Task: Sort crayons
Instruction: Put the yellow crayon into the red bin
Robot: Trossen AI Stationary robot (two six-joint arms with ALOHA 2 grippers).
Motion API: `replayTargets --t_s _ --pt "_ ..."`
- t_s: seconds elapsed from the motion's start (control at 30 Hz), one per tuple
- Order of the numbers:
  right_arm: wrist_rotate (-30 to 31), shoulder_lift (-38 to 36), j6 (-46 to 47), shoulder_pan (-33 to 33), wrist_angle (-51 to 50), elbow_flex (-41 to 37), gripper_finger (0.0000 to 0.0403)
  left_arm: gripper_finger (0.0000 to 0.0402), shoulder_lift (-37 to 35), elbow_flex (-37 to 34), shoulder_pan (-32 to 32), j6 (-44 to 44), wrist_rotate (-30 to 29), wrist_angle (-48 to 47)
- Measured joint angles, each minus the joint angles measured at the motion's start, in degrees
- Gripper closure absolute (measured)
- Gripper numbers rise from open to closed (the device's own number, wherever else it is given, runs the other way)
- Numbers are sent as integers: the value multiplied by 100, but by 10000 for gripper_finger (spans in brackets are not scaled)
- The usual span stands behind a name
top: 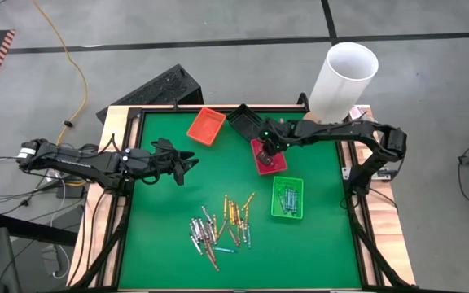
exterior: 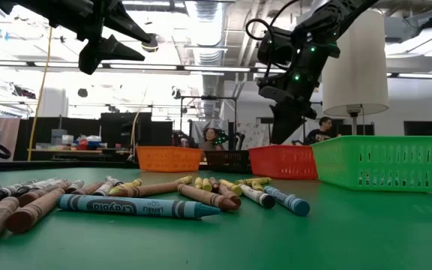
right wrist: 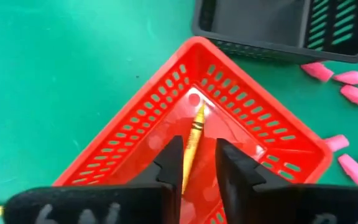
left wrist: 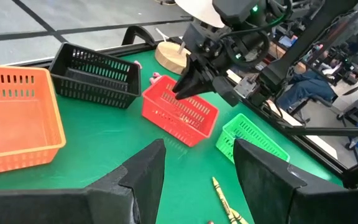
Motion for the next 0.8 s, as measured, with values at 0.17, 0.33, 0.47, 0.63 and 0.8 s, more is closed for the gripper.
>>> replayTargets --t_s 0.17,0.33,0.47,0.63,0.8 --pt "4 -41 3 49 25 10 299 221 0 0 -1 -139 46 3" --pt "2 -337 0 291 61 214 300 221 -14 0 0 -142 186 98" --pt "4 -767 -145 529 341 262 300 221 -213 0 -2 38 176 124" --pt "11 -1406 -324 724 672 264 300 221 -519 0 -2 547 -90 111" --pt "21 -1984 -361 734 692 -5 300 221 -814 0 -97 1137 -369 39"
